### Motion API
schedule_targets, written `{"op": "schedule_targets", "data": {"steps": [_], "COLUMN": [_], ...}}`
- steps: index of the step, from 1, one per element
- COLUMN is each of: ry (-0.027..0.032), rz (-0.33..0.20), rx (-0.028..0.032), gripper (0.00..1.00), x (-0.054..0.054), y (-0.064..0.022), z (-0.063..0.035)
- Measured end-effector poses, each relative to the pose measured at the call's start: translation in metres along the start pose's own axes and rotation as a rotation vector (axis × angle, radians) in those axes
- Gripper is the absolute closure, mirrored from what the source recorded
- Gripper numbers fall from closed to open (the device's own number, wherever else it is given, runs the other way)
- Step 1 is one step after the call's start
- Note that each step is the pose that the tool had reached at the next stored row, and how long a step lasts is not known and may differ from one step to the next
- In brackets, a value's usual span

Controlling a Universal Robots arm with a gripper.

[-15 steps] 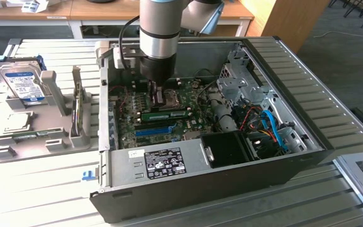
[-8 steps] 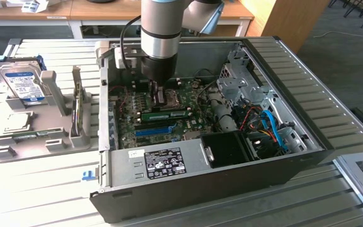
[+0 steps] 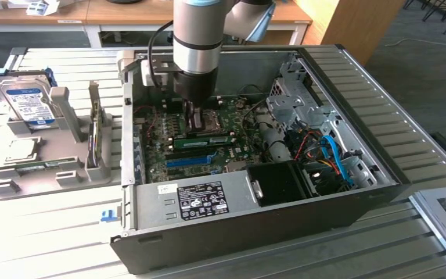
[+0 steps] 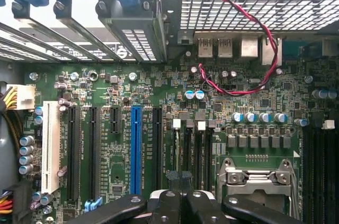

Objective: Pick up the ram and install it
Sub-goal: 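Press down the ram until it locks into place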

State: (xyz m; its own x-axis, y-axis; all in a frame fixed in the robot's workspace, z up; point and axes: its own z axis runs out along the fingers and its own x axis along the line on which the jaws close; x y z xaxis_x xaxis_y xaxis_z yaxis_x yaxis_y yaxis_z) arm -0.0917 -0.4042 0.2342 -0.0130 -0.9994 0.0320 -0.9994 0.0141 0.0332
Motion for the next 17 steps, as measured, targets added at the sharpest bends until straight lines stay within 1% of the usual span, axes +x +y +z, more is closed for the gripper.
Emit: {"op": "schedule_targets", "data": {"steps": [6, 17], "ry": [0.0001, 0.0], "rz": [0.0, 0.0], "rx": [-0.0001, 0.0], "gripper": [0.9, 0.9], "x": [-0.0001, -0.0001], "y": [-0.0001, -0.0001], "z": [0.0032, 0.0047]}}
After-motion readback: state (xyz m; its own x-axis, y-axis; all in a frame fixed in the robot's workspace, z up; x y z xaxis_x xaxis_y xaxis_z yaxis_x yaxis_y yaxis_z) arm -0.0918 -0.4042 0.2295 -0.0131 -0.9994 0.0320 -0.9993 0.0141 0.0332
